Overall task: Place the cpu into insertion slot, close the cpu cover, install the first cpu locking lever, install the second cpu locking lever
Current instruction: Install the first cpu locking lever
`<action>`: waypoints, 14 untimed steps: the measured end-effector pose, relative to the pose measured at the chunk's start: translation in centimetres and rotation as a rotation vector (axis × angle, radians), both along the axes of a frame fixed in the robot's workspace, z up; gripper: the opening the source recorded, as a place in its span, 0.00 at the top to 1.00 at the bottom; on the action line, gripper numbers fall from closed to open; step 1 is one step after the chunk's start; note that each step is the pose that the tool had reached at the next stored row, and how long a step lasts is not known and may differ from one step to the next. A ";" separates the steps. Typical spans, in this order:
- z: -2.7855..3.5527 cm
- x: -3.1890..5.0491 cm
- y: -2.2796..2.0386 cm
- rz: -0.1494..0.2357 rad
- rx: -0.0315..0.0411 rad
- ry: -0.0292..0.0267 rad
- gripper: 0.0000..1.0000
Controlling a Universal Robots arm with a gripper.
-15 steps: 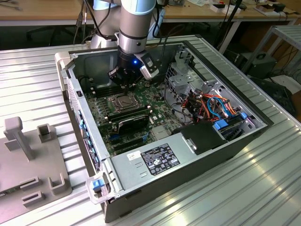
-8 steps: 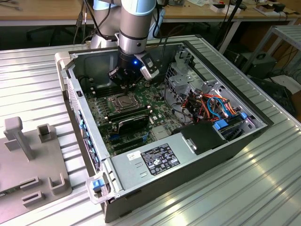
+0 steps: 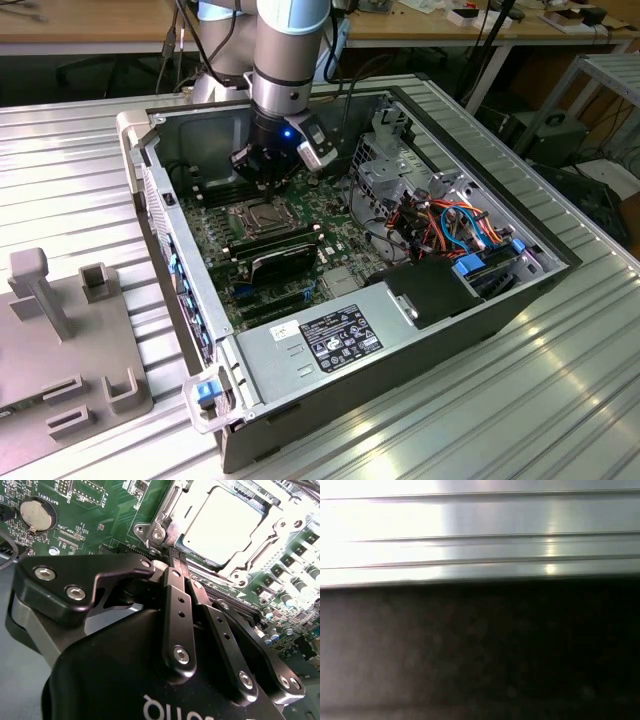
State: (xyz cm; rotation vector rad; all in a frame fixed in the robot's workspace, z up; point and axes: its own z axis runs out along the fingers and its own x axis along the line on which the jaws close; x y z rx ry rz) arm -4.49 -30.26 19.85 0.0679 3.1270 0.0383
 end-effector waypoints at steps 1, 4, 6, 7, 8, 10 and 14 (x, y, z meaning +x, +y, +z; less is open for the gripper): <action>0.03 -0.01 0.05 0.000 0.0000 0.0001 0.89; 0.04 -0.03 0.30 0.000 0.0024 0.0004 0.89; 0.13 -0.02 0.33 0.000 0.0029 0.0007 0.89; 0.18 0.00 0.38 0.000 0.0042 -0.0001 0.89; 0.42 0.02 0.40 0.000 0.0060 -0.0011 0.89; 0.89 0.01 0.39 0.000 0.0047 -0.0005 0.89; 1.17 0.01 0.36 0.000 0.0040 -0.0004 0.89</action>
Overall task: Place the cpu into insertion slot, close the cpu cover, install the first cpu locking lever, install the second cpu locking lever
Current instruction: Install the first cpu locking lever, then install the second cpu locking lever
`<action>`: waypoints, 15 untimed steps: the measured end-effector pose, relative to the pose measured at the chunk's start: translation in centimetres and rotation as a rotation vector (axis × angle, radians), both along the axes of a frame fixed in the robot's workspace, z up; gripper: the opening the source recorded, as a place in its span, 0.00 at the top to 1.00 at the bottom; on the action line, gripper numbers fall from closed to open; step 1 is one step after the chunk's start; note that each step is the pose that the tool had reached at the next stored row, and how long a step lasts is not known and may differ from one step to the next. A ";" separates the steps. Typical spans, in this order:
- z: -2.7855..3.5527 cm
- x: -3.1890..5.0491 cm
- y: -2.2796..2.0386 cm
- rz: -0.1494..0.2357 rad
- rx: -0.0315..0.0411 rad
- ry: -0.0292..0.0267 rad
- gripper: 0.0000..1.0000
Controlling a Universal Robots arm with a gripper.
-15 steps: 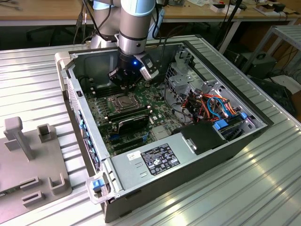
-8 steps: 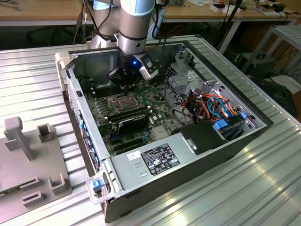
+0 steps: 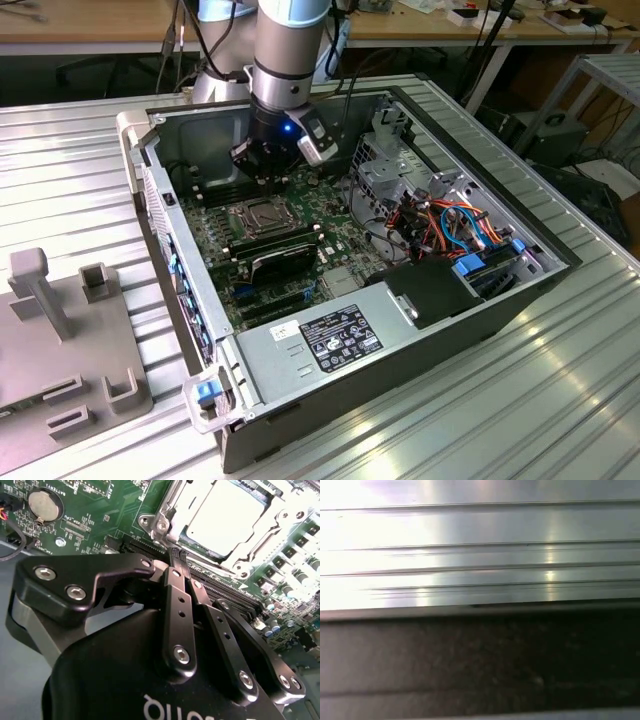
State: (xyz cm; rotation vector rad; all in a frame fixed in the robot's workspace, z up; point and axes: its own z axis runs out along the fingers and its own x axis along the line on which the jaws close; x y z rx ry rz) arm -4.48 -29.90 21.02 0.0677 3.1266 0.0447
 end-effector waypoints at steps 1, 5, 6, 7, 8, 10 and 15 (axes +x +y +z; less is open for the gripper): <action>0.01 0.01 -0.05 0.000 -0.0001 0.0000 0.89; 0.01 0.02 -0.42 0.000 -0.0001 0.0002 0.89; 0.01 0.02 -0.55 0.000 0.0000 0.0002 0.89; 0.01 0.02 -0.70 0.000 0.0000 0.0002 0.89; 0.00 0.02 -0.75 0.000 0.0005 0.0001 0.89; 0.01 0.02 -0.75 0.000 0.0004 0.0003 0.89; 0.01 0.02 -0.97 0.000 0.0004 0.0003 0.89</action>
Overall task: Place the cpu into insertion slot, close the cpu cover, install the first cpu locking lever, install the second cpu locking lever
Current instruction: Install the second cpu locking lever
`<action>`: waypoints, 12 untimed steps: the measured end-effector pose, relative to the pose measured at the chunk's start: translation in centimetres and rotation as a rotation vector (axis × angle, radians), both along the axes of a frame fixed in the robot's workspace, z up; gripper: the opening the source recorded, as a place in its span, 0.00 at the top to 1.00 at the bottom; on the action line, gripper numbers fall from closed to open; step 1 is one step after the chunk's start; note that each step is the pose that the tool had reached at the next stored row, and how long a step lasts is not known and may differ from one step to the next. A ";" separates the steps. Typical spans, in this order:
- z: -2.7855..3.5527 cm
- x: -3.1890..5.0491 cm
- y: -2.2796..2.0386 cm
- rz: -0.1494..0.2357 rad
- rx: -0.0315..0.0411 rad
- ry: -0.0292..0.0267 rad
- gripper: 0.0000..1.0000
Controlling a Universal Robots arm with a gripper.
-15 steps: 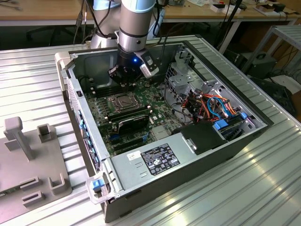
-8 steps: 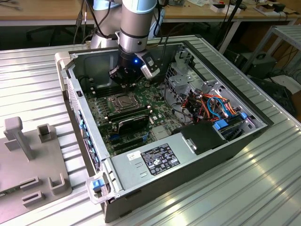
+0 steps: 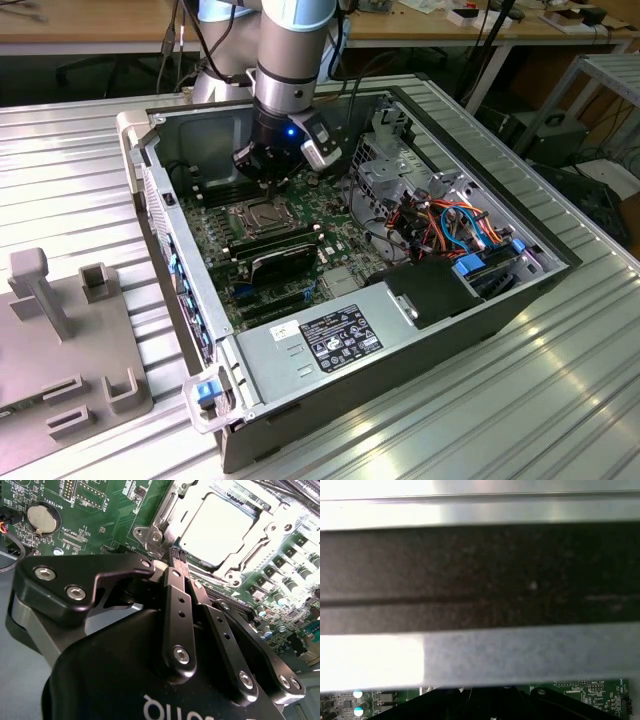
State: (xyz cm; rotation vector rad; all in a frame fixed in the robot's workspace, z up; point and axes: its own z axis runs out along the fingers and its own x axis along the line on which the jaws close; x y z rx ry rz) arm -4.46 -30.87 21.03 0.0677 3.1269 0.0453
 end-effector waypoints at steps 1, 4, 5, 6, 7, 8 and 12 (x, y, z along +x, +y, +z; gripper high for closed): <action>0.00 0.00 -0.01 0.000 0.0000 0.0000 0.89; 0.00 0.00 -0.04 0.000 -0.0002 0.0000 0.89; 0.01 0.00 -0.11 0.000 -0.0002 0.0001 0.89; 0.00 0.00 -0.17 0.000 -0.0002 0.0001 0.89; 0.00 0.00 -0.20 0.000 0.0000 -0.0001 0.89; 0.00 0.00 -0.22 0.000 -0.0001 0.0000 0.89; 0.65 0.02 -0.23 0.000 -0.0004 0.0000 0.89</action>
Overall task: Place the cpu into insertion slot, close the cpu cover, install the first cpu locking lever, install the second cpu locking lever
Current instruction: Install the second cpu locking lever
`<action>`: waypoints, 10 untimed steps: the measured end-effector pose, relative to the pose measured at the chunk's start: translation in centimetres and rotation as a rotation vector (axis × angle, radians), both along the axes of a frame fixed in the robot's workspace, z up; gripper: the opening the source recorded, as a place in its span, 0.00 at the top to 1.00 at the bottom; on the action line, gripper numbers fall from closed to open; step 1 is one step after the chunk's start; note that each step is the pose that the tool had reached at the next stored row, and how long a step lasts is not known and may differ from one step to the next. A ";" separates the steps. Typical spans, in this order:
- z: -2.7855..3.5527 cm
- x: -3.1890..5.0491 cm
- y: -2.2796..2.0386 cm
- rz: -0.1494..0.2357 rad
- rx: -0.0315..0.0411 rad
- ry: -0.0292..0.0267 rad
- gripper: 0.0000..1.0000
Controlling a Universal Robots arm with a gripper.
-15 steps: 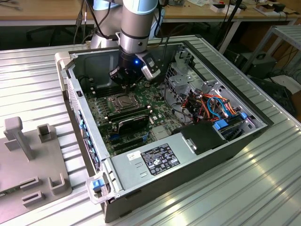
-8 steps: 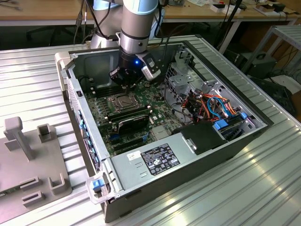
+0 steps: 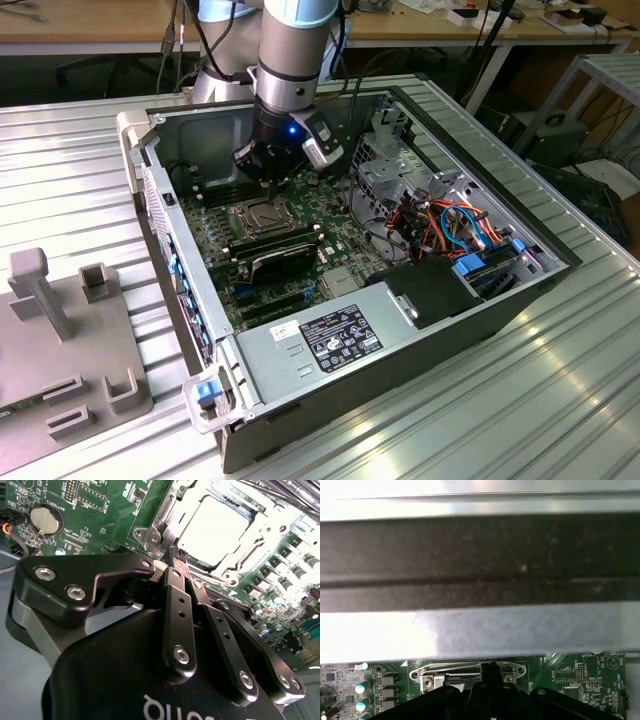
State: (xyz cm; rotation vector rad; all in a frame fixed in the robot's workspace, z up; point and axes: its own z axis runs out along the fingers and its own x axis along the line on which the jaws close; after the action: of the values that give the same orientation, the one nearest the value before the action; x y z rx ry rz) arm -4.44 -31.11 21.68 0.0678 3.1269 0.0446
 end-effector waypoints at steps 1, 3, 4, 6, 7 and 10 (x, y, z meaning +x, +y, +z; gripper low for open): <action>0.18 0.00 0.00 0.000 -0.0002 0.0000 0.89; 0.58 0.00 0.00 0.000 -0.0012 0.0000 0.89; 0.76 0.00 -0.01 0.000 -0.0029 -0.0001 0.89; 1.04 0.01 -0.06 0.000 -0.0068 0.0000 0.89; 1.12 0.01 -0.18 0.000 -0.0074 0.0000 0.89; 1.24 0.05 -0.79 0.000 -0.0078 0.0001 0.89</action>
State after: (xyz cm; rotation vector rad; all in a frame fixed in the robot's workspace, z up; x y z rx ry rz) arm -4.39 -31.89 22.92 0.0677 3.1270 0.0324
